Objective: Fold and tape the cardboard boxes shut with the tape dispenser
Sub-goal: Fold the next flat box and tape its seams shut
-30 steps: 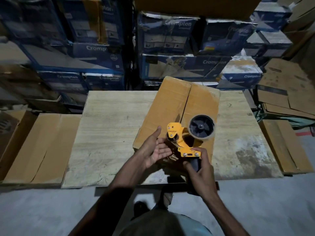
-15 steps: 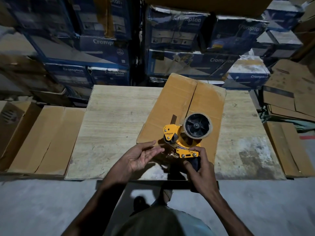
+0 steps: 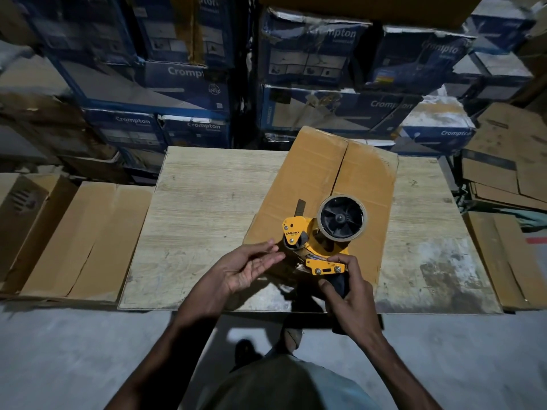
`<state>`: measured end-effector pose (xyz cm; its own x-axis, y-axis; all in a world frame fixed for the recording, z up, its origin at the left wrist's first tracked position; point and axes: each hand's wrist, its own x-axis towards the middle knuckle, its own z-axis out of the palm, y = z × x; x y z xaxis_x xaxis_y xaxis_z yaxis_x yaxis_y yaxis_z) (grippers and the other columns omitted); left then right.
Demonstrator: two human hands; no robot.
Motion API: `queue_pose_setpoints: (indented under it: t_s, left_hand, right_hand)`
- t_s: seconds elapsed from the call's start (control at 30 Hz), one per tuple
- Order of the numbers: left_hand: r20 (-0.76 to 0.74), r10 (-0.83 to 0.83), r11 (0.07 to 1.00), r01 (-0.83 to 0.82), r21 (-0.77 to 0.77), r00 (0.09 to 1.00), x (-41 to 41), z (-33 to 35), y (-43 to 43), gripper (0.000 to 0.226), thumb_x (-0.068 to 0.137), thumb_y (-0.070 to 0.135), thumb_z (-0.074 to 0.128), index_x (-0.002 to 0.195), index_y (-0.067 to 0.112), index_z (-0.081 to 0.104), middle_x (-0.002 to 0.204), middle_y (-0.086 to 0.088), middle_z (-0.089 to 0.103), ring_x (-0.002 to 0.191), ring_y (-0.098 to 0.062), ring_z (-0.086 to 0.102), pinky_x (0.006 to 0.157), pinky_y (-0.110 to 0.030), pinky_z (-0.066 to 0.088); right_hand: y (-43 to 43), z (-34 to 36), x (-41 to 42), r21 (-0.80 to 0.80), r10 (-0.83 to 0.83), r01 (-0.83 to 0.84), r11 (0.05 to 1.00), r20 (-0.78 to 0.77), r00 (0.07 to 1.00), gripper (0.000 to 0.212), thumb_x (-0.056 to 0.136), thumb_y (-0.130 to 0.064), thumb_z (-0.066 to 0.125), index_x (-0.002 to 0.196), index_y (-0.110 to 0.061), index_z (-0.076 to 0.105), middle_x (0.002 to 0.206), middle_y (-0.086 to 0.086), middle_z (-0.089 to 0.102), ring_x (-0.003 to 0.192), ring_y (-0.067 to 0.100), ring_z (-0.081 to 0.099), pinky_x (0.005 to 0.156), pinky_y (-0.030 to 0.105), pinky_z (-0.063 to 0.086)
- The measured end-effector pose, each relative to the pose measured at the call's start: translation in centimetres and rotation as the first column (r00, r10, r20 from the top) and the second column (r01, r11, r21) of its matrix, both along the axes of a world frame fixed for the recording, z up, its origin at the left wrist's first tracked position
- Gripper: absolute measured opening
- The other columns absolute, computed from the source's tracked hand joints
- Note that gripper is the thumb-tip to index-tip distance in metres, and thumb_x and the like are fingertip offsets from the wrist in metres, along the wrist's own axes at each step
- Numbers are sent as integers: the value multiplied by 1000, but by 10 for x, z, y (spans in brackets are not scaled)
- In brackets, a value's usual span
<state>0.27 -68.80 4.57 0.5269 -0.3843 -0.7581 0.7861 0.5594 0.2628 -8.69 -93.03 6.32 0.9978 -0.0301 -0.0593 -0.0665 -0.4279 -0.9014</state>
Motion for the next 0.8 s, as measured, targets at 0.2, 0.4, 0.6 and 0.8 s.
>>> queue_pose_setpoints:
  t_s: [0.2, 0.4, 0.6, 0.8]
  left_hand:
    - [-2, -120, 990, 120, 77, 993, -4, -5, 12, 49, 80, -18, 60, 128, -15, 61, 113, -35, 70, 86, -34, 78, 73, -31, 63]
    - [15, -65, 965, 59, 254, 998, -5, -5, 15, 46, 85, -20, 63, 130, -9, 61, 96, -29, 75, 71, -29, 78, 55, -25, 62]
    - [144, -98, 914, 32, 404, 985, -1, -4, 15, 52, 77, -17, 74, 126, -4, 64, 97, -26, 77, 79, -27, 79, 66, -24, 63]
    - [121, -206, 860, 120, 496, 971, 22, 2, 24, 45, 82, -25, 66, 120, -1, 68, 92, -28, 76, 70, -29, 78, 58, -26, 63]
  right_hand:
    - [-1, 1, 3, 59, 6, -4, 998, -36, 999, 47, 94, -7, 71, 122, -38, 51, 82, 7, 72, 65, 29, 63, 55, 39, 49]
    - [2, -9, -1, 76, 48, -42, 996, -73, 996, 48, 93, -10, 72, 127, -34, 49, 74, 8, 69, 57, 35, 58, 54, 50, 49]
    - [7, -21, -1, 130, 23, -9, 991, -110, 994, 49, 94, -8, 72, 129, -34, 49, 75, 11, 68, 53, 42, 57, 52, 61, 50]
    - [7, -20, 2, 105, 93, -84, 991, -85, 992, 57, 94, -5, 71, 131, -42, 48, 98, -6, 75, 73, 16, 69, 66, 37, 57]
